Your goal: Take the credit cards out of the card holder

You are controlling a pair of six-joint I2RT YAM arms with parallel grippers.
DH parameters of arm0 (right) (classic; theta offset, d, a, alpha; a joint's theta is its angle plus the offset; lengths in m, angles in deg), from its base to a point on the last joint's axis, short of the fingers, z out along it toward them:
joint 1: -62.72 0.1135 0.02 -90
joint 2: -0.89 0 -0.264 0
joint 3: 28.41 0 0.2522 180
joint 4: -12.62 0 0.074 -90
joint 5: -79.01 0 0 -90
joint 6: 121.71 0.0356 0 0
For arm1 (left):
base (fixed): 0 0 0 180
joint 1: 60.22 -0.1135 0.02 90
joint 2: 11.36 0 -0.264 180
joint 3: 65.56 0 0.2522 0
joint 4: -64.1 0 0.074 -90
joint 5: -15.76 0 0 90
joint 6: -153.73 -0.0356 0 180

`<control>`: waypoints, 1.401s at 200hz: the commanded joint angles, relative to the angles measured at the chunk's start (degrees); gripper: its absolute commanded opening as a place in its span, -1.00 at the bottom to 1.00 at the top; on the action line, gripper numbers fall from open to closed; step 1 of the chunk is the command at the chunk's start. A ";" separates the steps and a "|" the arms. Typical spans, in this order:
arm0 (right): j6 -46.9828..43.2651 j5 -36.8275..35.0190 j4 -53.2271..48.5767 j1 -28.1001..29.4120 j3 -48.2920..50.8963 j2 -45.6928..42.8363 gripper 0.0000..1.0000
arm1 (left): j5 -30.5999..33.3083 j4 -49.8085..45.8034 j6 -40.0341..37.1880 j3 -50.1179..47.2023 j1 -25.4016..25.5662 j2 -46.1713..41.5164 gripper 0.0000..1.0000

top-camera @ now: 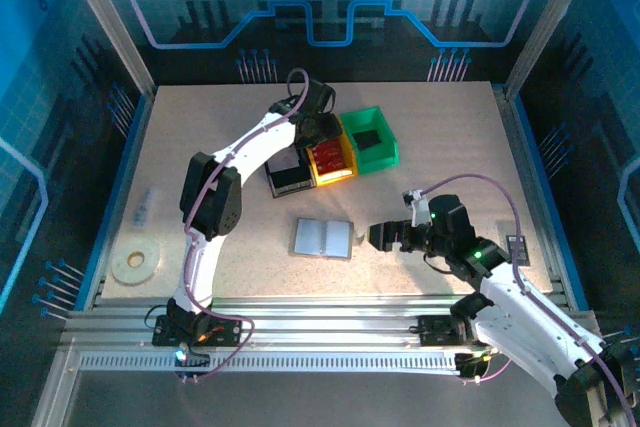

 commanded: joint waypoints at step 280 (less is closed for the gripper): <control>-25.45 -36.22 59.82 -24.08 5.16 33.85 1.00 | 22.04 41.82 -31.08 -82.33 -12.30 -64.15 0.99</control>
